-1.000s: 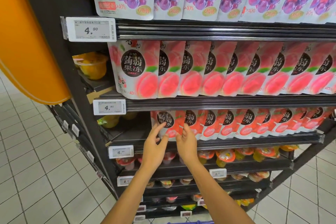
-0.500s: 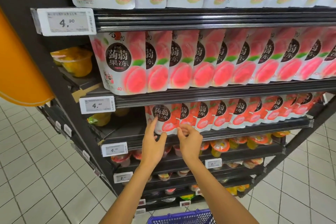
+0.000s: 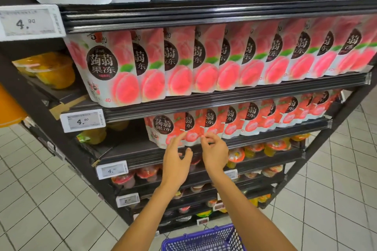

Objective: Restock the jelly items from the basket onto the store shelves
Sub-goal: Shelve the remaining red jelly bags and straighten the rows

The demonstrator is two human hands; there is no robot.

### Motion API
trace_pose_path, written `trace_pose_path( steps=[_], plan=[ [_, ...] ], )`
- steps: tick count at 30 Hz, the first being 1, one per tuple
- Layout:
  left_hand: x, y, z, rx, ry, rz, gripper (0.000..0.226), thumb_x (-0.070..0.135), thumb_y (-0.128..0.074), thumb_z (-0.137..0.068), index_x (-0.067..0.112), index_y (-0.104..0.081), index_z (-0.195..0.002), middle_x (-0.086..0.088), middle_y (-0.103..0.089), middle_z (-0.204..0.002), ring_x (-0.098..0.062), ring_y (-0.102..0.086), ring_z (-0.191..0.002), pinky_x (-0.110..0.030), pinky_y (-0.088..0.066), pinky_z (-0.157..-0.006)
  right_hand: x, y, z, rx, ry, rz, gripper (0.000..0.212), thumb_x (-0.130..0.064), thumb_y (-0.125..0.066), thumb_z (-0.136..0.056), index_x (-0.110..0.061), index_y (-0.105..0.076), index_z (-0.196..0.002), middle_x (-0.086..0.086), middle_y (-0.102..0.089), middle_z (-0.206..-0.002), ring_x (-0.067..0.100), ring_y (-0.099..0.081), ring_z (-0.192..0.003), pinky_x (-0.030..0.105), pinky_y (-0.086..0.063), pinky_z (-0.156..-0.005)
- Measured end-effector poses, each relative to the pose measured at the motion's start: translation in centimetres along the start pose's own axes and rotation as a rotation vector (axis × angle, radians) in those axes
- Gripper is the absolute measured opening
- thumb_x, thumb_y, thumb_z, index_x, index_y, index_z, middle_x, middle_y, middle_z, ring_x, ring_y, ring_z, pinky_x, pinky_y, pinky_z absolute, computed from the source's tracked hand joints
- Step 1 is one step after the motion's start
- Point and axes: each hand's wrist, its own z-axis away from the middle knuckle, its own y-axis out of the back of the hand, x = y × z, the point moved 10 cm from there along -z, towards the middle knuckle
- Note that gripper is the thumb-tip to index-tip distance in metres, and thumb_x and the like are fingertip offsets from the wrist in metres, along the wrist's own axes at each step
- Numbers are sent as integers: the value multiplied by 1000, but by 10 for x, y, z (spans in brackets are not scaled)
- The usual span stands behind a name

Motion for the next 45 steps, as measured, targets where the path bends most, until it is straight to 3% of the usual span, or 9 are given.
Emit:
trace_pose_path(
  steps=[3,7,16,22,29,36,39,41,45],
  plan=[
    [3,-23,0,-91,21,-12,53,18,-54,-97,44,-39,-141,30,-33,-138,-23,-54,-125,-41,-52,-96,3,8,-7,-4,-5,5,17,-38,-63,-92,-25,-74,-96,-8,-72,-87,15,-66,-77,37,-54,-71],
    [8,-34,1,-66,-15,-15,54,14,-54,-96,41,-40,-142,27,-35,-147,-3,-32,-141,-41,-46,-105,3,16,-15,-67,56,-43,13,-35,-67,-91,-25,-74,-95,-10,-70,-78,9,-64,-69,33,-53,-65],
    [14,-77,2,-46,57,19,51,20,-52,-97,43,-42,-141,29,-39,-143,-1,-38,-134,-42,-44,-105,23,42,-48,-75,69,-26,5,-42,-61,-93,-38,-62,-93,-16,-65,-64,0,-61,-62,25,-44,-55],
    [17,-88,1,-69,62,37,53,18,-52,-97,40,-41,-144,18,-37,-151,-7,-34,-140,-44,-46,-104,24,47,-51,-45,45,108,16,-44,-50,-96,-34,-61,-89,-14,-65,-65,4,-59,-61,22,-30,-51],
    [28,-98,5,-113,40,75,50,20,-52,-98,38,-43,-143,15,-43,-146,-33,-54,-123,-50,-47,-102,22,74,-49,11,43,42,16,-45,-54,-96,-32,-57,-106,-9,-69,-84,11,-62,-70,29,-43,-60],
    [52,-125,-5,-154,35,174,48,16,-51,-97,45,-48,-135,24,-53,-133,8,-51,-115,-15,-48,-88,24,89,-78,-74,17,-61,24,-38,-57,-97,-26,-60,-118,-2,-72,-86,19,-69,-71,36,-55,-73],
    [55,-137,-9,-118,51,181,47,17,-51,-97,40,-48,-138,16,-54,-137,-4,-54,-121,-33,-53,-93,27,88,-87,-115,7,-33,22,-37,-59,-96,-24,-65,-113,-4,-71,-83,14,-68,-65,37,-57,-72],
    [54,-144,-12,-89,57,150,47,17,-52,-98,35,-46,-141,13,-51,-142,-1,-51,-124,-20,-47,-97,30,90,-92,-122,0,14,19,-39,-59,-96,-27,-66,-108,-14,-66,-75,13,-69,-69,36,-56,-73],
    [54,-156,-13,-13,93,148,50,14,-52,-97,31,-45,-143,14,-49,-139,31,-46,-87,5,-37,-70,36,100,-100,-110,7,60,16,-43,-56,-96,-32,-65,-104,-15,-65,-81,17,-69,-80,34,-53,-78]
  ],
)
